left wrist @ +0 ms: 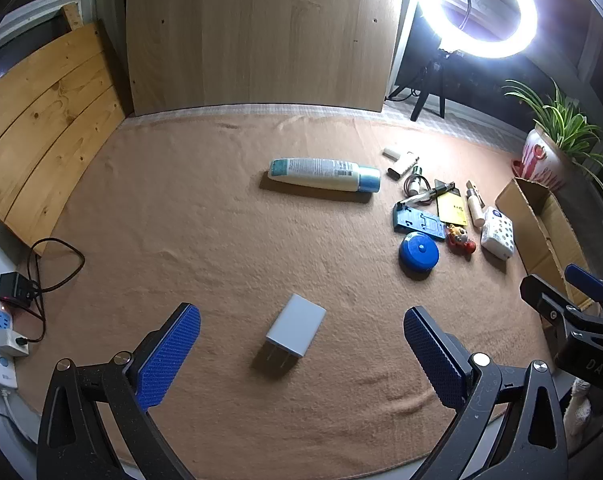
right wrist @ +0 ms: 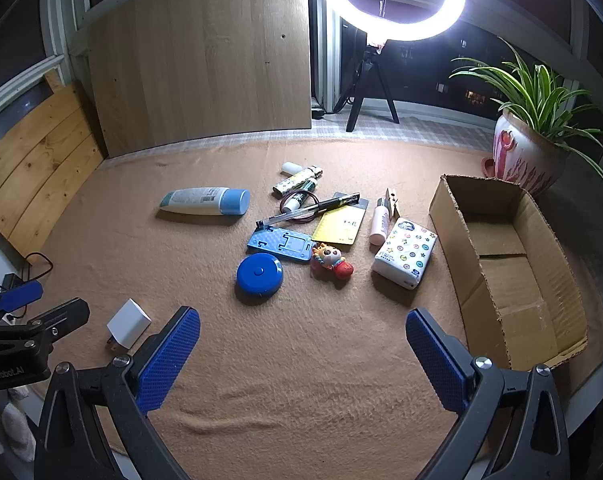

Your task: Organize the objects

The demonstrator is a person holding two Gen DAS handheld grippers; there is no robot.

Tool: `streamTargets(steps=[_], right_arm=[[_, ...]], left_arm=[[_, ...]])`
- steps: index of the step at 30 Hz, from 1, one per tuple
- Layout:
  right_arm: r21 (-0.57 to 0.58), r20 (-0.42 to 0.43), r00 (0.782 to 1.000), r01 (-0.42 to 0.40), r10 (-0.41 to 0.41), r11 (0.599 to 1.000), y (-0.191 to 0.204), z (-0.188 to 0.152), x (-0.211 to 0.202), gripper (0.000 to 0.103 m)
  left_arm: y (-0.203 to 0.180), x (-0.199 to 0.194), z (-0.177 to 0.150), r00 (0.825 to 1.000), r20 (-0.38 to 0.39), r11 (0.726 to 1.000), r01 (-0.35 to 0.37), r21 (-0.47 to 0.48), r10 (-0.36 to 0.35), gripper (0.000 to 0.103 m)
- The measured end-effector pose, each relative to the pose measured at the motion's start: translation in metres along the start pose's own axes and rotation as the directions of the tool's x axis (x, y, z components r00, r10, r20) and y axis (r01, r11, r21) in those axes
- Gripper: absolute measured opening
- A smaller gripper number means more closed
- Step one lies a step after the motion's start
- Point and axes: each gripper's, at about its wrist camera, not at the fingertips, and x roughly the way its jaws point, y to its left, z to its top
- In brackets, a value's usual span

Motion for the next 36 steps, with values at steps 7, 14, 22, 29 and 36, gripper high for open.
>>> streamTargets(steps=[7, 14, 22, 29, 36], right_arm=[[-0.001, -0.012, 1.000, -0.005, 0.005, 1.000, 0.001, 0.000, 0.003, 0.101], [-0.004, -0.015, 1.000, -0.007, 0.007, 1.000, 0.003, -0.001, 0.005, 0.101], [-0.003, -0.025, 1.000, -0.010, 0.010, 1.000, 0.004, 0.001, 0.007, 0.101], [0.000, -0.033, 0.999, -0.016, 0.016, 1.000, 0.002, 0.000, 0.010, 0.101], [0.008, -0.045, 0.999, -0.029, 0.029, 1.000, 0.001, -0.001, 0.014, 0.101]], left_arm=[[0.002, 0.006, -0.002, 1.000, -0.015, 1.000, 0.010, -0.007, -0.010, 0.103], [0.004, 0.010, -0.002, 1.000, -0.023, 1.000, 0.017, -0.013, -0.017, 0.103], [0.005, 0.011, -0.003, 0.999, -0.027, 1.000, 0.019, -0.014, -0.019, 0.103], [0.006, 0.018, -0.003, 0.999, -0.036, 1.000, 0.021, -0.011, -0.022, 0.103], [0.009, 0.024, -0.002, 0.999, -0.046, 1.000, 0.028, -0.012, -0.028, 0.103]])
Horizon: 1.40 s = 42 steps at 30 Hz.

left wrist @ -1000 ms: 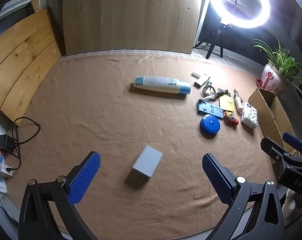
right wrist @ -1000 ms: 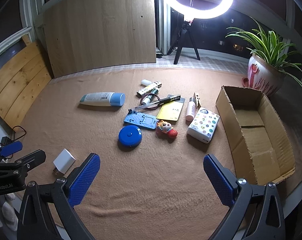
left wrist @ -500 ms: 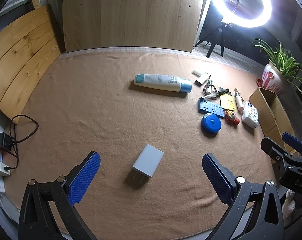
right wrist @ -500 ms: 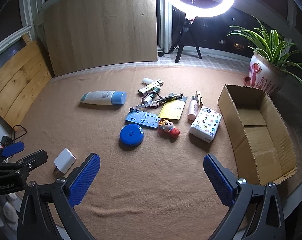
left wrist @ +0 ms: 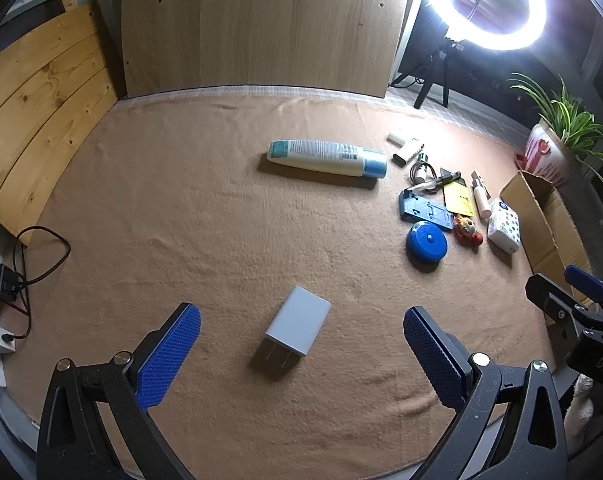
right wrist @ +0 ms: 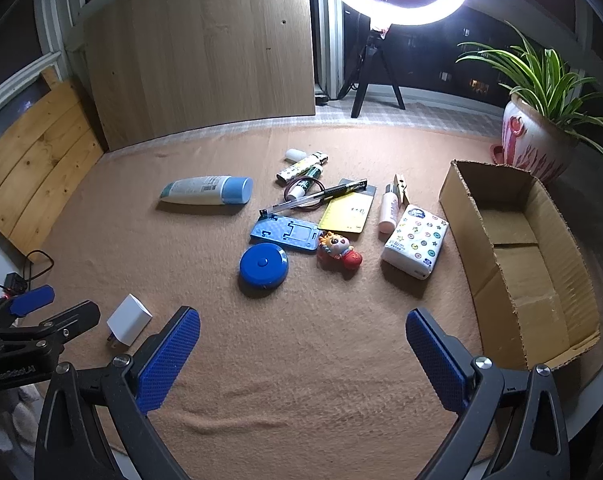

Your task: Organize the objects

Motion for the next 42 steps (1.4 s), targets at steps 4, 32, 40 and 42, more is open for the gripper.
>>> streamTargets(steps=[4, 32, 40, 42], right_arm=[[-0.003, -0.004, 1.000, -0.005, 0.005, 1.000, 0.001, 0.000, 0.001, 0.101], [-0.010, 0.001, 1.000, 0.007, -0.007, 1.000, 0.000, -0.002, -0.002, 0.101], [-0.010, -0.010, 1.000, 0.003, -0.003, 1.000, -0.002, -0.006, -0.001, 0.101], [-0.008, -0.018, 1.000, -0.003, 0.003, 1.000, -0.002, -0.008, 0.001, 0.101]], left_arm=[[0.001, 0.003, 0.000, 1.000, -0.007, 1.000, 0.002, -0.001, -0.002, 0.103], [0.002, -0.003, -0.002, 0.999, 0.019, 0.999, -0.032, 0.009, 0.032, 0.103], [0.008, 0.006, -0.009, 0.999, -0.002, 0.999, -0.034, 0.009, 0.034, 0.102], [0.009, 0.010, -0.010, 1.000, -0.011, 1.000, -0.026, 0.008, 0.026, 0.102]])
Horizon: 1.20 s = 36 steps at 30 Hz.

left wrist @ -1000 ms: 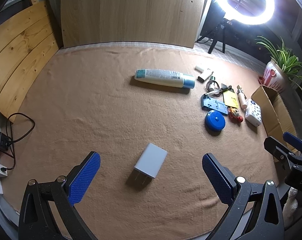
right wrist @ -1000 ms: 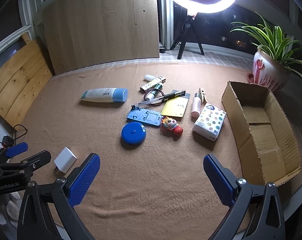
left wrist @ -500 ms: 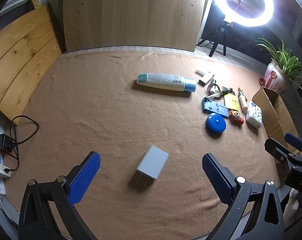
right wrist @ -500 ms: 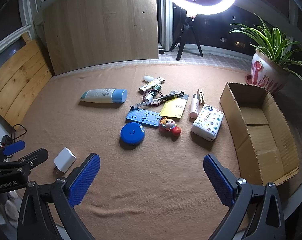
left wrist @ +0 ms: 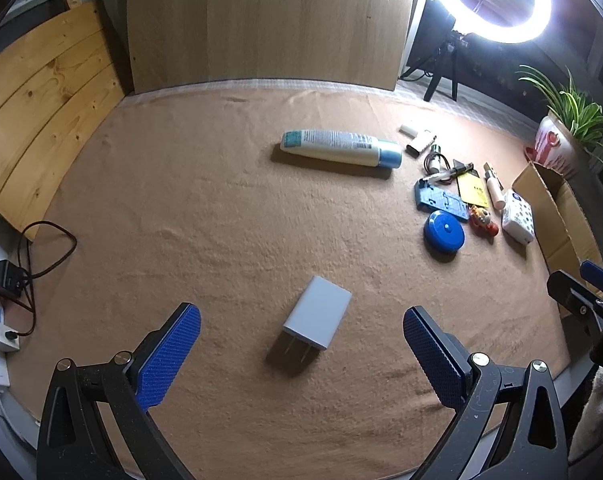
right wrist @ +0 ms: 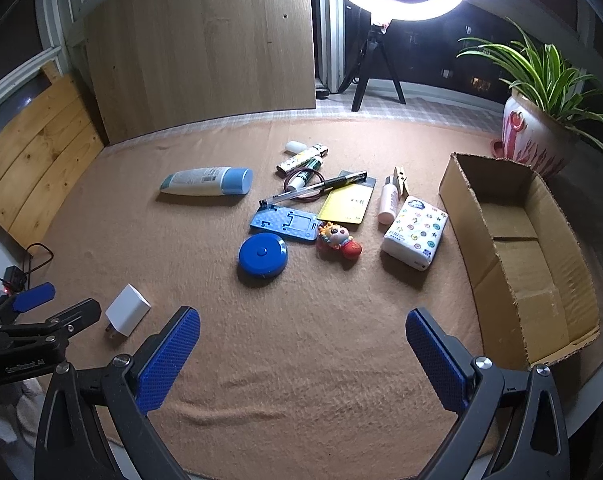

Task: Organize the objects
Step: 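Lower the left gripper onto the white charger and close it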

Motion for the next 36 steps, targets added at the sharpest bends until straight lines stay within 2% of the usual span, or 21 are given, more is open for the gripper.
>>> streamTargets(steps=[14, 18, 23, 28, 33, 36], right_arm=[[0.022, -0.040, 0.999, -0.025, 0.026, 0.999, -0.004, -0.006, 0.009, 0.101], [0.022, -0.047, 0.998, -0.038, 0.039, 0.999, -0.006, -0.007, 0.011, 0.100], [0.041, -0.079, 0.995, -0.056, 0.059, 0.998, -0.009, -0.008, 0.017, 0.091], [0.043, -0.097, 0.992, -0.072, 0.075, 0.996, -0.007, -0.010, 0.020, 0.086], [0.042, -0.100, 0.992, -0.071, 0.075, 0.997, -0.008, -0.012, 0.019, 0.085], [0.045, -0.106, 0.991, -0.073, 0.078, 0.996, -0.008, -0.012, 0.020, 0.080]], left_arm=[[0.012, 0.034, -0.003, 0.997, -0.058, 0.999, 0.048, -0.011, -0.048, 0.093], [0.023, 0.048, -0.003, 0.994, -0.092, 0.996, 0.060, -0.060, -0.066, 0.085], [0.026, 0.052, -0.003, 0.992, -0.094, 0.994, 0.083, -0.067, -0.090, 0.081], [0.025, 0.057, -0.001, 0.984, -0.106, 0.988, 0.133, -0.079, -0.141, 0.068], [0.021, 0.063, -0.004, 0.977, -0.127, 0.983, 0.162, -0.081, -0.171, 0.059], [0.016, 0.066, -0.009, 0.971, -0.142, 0.980, 0.184, -0.073, -0.193, 0.055]])
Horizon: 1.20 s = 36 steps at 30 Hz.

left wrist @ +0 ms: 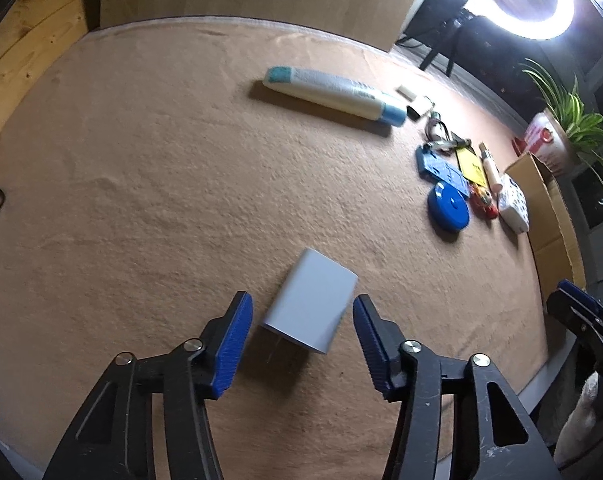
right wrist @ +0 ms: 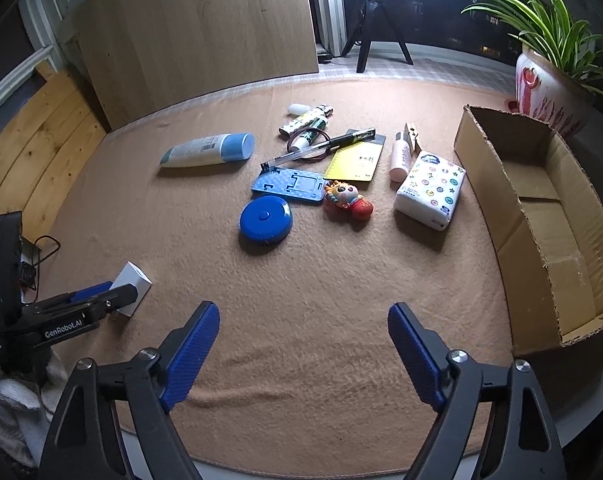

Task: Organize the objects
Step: 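Lower the left gripper onto the white charger and close it, then close the right gripper on the charger while the left gripper opens and releases it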

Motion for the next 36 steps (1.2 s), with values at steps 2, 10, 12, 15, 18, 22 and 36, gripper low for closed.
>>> streamTargets(steps=[2, 10, 12, 15, 18, 22, 36], right_arm=[[0.002, -0.007, 1.000, -0.002, 0.002, 1.000, -0.001, -0.001, 0.001, 0.079], [0.021, -0.031, 0.999, -0.021, 0.022, 1.000, -0.007, -0.003, 0.006, 0.068], [0.033, -0.042, 0.998, -0.034, 0.035, 0.999, -0.009, -0.003, 0.008, 0.066], [0.046, -0.054, 0.997, -0.055, 0.057, 0.997, -0.012, -0.003, 0.012, 0.062], [0.059, -0.067, 0.994, -0.079, 0.083, 0.995, -0.014, 0.001, 0.019, 0.054], [0.070, -0.090, 0.982, -0.162, 0.168, 0.984, -0.011, 0.012, 0.030, 0.053], [0.109, -0.326, 0.827, -0.448, 0.458, 0.887, 0.057, 0.046, 0.107, 0.043]], left_arm=[[-0.003, 0.002, -0.002, 1.000, -0.007, 1.000, 0.007, 0.008, -0.007, 0.054], [-0.021, 0.009, -0.008, 0.999, -0.023, 0.998, 0.043, 0.040, -0.042, 0.051], [-0.027, 0.010, -0.009, 0.998, -0.026, 0.997, 0.051, 0.051, -0.049, 0.051], [-0.034, 0.012, -0.008, 0.997, -0.031, 0.996, 0.066, 0.063, -0.064, 0.051], [-0.041, 0.014, -0.008, 0.997, -0.032, 0.994, 0.077, 0.076, -0.075, 0.051], [-0.042, 0.014, -0.007, 0.996, -0.033, 0.994, 0.084, 0.075, -0.081, 0.051], [-0.033, 0.012, -0.005, 0.997, -0.023, 0.994, 0.081, 0.069, -0.080, 0.045]])
